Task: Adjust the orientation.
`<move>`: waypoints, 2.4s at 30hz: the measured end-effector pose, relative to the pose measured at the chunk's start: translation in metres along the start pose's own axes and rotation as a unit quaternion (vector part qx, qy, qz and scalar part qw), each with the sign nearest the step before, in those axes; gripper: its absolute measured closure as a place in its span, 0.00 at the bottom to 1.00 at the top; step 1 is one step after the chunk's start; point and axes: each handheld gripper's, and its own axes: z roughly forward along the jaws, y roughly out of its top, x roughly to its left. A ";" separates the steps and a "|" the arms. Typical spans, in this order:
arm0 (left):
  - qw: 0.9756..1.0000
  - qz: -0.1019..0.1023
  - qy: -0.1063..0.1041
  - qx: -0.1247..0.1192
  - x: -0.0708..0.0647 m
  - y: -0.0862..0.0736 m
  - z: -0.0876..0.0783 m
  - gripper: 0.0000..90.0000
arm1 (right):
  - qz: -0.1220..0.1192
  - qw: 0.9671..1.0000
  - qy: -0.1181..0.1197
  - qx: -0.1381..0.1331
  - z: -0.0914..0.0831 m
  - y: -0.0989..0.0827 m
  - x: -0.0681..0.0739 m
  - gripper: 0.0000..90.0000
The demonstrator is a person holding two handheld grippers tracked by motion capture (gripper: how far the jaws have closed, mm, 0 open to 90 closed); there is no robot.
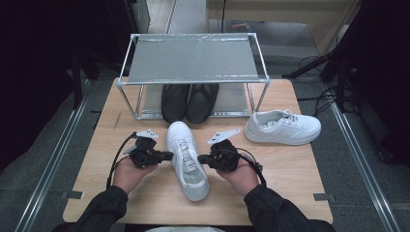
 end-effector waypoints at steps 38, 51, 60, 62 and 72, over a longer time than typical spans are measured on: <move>0.999 0.033 -0.039 -0.012 0.018 0.005 -0.034 0.41 | 0.035 0.998 0.021 -0.043 -0.011 0.001 -0.028 0.48; 0.998 0.039 -0.036 -0.014 0.022 0.007 -0.042 0.41 | 0.052 0.996 -0.014 -0.065 -0.032 -0.004 -0.046 0.53; 0.998 0.046 -0.046 -0.006 0.024 0.013 -0.040 0.41 | 0.093 0.992 -0.047 -0.074 -0.060 -0.016 -0.067 0.55; 0.998 0.042 -0.048 -0.003 0.024 0.015 -0.037 0.41 | 0.097 0.991 -0.053 -0.074 -0.066 -0.019 -0.072 0.55; 0.998 0.047 -0.049 -0.007 0.023 0.016 -0.037 0.41 | 0.117 0.984 -0.091 -0.095 -0.096 -0.026 -0.094 0.56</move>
